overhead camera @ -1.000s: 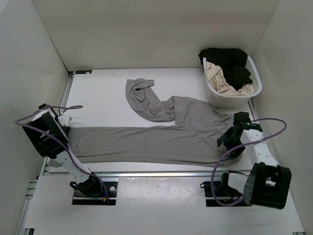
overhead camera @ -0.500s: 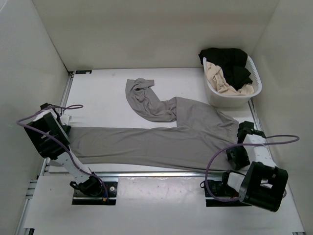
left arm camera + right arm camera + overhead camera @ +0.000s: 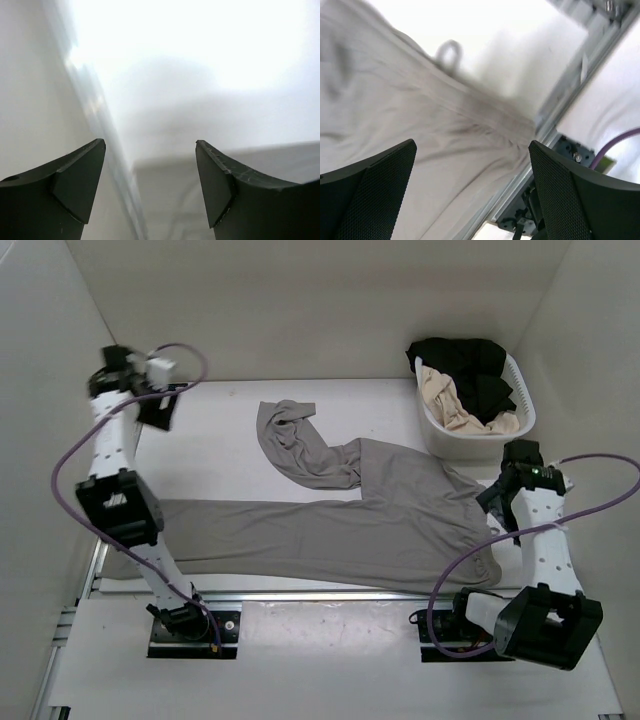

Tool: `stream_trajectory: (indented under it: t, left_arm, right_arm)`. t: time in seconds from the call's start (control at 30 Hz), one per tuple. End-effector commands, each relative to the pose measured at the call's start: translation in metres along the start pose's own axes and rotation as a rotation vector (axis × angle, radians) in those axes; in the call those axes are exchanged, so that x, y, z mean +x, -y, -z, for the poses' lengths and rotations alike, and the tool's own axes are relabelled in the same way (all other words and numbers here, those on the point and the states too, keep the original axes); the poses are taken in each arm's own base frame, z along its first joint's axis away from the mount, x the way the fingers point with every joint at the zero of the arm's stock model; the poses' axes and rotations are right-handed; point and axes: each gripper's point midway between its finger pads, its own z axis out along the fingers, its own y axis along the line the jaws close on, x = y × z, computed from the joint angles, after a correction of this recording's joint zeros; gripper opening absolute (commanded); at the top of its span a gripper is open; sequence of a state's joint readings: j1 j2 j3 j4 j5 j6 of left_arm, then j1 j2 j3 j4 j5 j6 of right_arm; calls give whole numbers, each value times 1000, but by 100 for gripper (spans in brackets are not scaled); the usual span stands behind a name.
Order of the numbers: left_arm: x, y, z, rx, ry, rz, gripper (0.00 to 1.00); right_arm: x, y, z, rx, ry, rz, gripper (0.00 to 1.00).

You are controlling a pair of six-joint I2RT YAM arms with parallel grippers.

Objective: Fold and stack the trousers
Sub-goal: Flatten the trousers out

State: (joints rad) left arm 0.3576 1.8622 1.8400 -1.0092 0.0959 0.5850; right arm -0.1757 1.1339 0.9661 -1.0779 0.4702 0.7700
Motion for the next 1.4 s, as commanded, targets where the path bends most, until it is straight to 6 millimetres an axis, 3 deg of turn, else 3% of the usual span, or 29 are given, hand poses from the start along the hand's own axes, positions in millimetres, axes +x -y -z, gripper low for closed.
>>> stream_trajectory:
  t: [0.0,0.07,0.1,0.17,0.2,0.23,0.3,0.5,0.57,0.6,0.63,0.67,0.7,0.73,0.77,0.83,0.87,0.9,0.93,0.97,1.0,1.03,1.07,1.17,1.2,1.3,1.33,1.37]
  left_arm:
    - [-71,148,-32,308,52,-186,84]
    - [-98,183,-52,346,79,-191,84]
    - [-118,205,-70,364,102,-208,84]
    - [-145,223,-90,371,173,-177,87]
    - [-156,237,-94,378,204,-186,87]
    - [-151,247,-116,375,179,-180,87]
    - [-159,259,-129,352,197,-192,88]
    - [-115,274,-181,324,65,-176,85]
    - [-100,283,-191,364,29,-167,76]
    - [-93,292,-194,403,14,-166,64]
    - [-80,300,-197,416,-18,-175,50]
    - [-75,306,-198,423,-30,-183,21]
    - [-70,300,-199,389,-47,-186,14]
    - [-52,299,-201,376,-94,-180,14]
    - [-52,294,-192,356,-94,-182,14]
    - [-39,260,-188,286,-122,-145,14]
    - [-16,253,-186,287,-171,-128,14]
    - [-19,235,-167,260,-149,-109,14]
    - [-10,224,-160,253,-160,-99,14]
    - [21,211,-156,250,-221,-64,14]
    - [20,200,-137,238,-195,-65,14]
    - [32,193,-131,223,-210,-86,14]
    - [60,193,-126,224,-267,-96,14]
    - [74,187,-101,216,-265,-127,25]
    - [87,190,-95,225,-291,-128,28]
    - [88,165,-82,133,-286,-136,31]
    - [91,160,-78,117,-298,-131,41]
    - [91,154,-76,105,-304,-124,49]
  right_arm:
    - [-38,-16,28,-75,101,47,99]
    - [-44,-31,29,-104,82,115,99]
    - [-47,-40,30,-126,80,135,99]
    - [-57,-51,28,-125,81,147,99]
    - [-53,-55,27,-131,67,179,99]
    - [-56,-59,24,-132,68,188,99]
    - [-51,-65,24,-151,44,202,99]
    - [-35,-66,13,-149,5,206,99]
    - [-30,-62,8,-129,-5,204,99]
    - [-29,-60,8,-123,-12,199,99]
    - [-29,-60,8,-123,-13,199,99]
    - [-26,-59,6,-118,-19,202,99]
    - [-26,-59,6,-118,-20,193,99]
    - [-26,-59,6,-118,-20,193,99]
    - [-26,-59,6,-118,-20,193,99]
    - [-20,-60,2,-121,-36,197,99]
    - [-19,-64,-2,-123,-51,192,99]
    - [-15,-69,-5,-138,-71,194,99]
    - [-10,-70,-10,-138,-87,198,99]
    - [-10,-78,-13,-153,-88,204,99]
    - [-6,-81,-18,-156,-98,206,99]
    - [-8,-84,-21,-161,-93,204,99]
    - [-7,-90,-26,-164,-106,197,99]
    - [-13,-113,-37,-195,-93,197,99]
    - [-27,-129,-32,-240,-64,189,99]
    - [-38,-147,-38,-251,-68,211,99]
    - [-49,-153,-37,-261,-51,194,99]
    - [-47,-156,-45,-247,-68,201,99]
